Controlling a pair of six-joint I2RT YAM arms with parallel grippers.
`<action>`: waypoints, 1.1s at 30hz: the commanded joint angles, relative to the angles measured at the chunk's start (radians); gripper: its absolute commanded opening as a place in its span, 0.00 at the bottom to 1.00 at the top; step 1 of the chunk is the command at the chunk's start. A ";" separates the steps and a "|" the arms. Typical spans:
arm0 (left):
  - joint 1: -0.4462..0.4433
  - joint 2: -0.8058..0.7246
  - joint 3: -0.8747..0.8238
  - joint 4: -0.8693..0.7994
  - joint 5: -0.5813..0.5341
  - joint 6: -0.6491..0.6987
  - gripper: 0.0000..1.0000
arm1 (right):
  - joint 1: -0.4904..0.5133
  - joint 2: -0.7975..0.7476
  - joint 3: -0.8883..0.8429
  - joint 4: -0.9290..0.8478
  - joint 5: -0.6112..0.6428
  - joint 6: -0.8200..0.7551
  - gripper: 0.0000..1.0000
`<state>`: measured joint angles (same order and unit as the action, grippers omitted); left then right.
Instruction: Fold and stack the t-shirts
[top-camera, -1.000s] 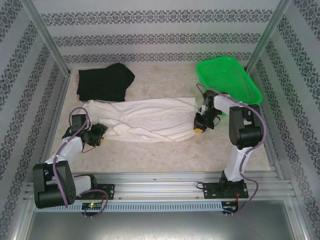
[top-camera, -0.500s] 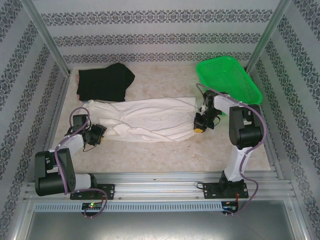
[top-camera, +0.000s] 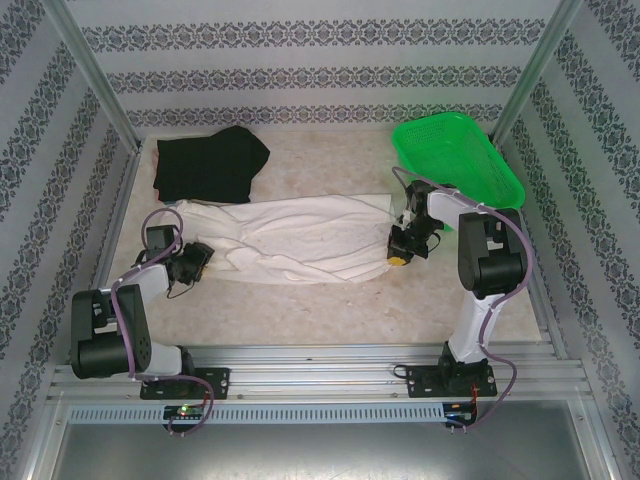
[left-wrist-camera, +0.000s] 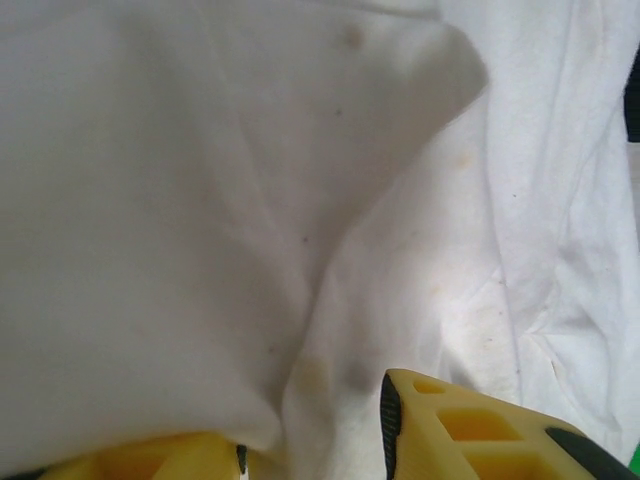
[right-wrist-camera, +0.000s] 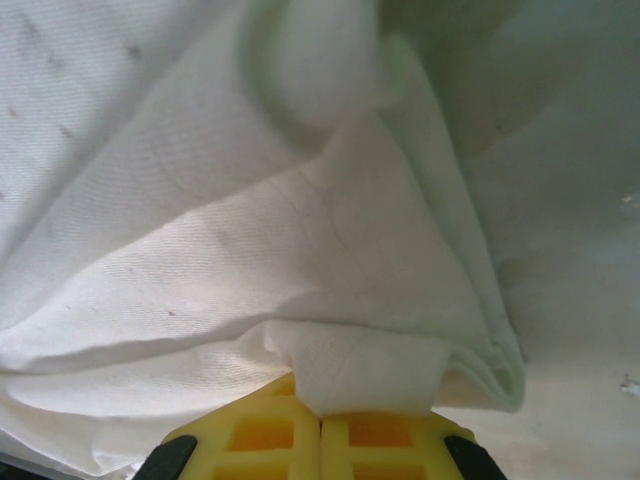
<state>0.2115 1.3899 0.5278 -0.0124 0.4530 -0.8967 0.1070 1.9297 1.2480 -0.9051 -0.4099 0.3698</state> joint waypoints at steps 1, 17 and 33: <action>0.004 -0.030 -0.020 0.077 0.084 0.025 0.40 | 0.002 0.014 0.008 0.002 -0.012 0.008 0.00; 0.021 -0.129 -0.142 0.127 0.114 0.046 0.45 | 0.009 0.020 0.016 0.000 -0.010 0.012 0.00; 0.068 -0.075 -0.173 0.291 0.126 0.030 0.44 | 0.009 0.016 0.017 -0.004 -0.009 0.001 0.00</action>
<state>0.2703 1.2926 0.3702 0.1844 0.5499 -0.8715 0.1074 1.9316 1.2484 -0.9047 -0.4099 0.3702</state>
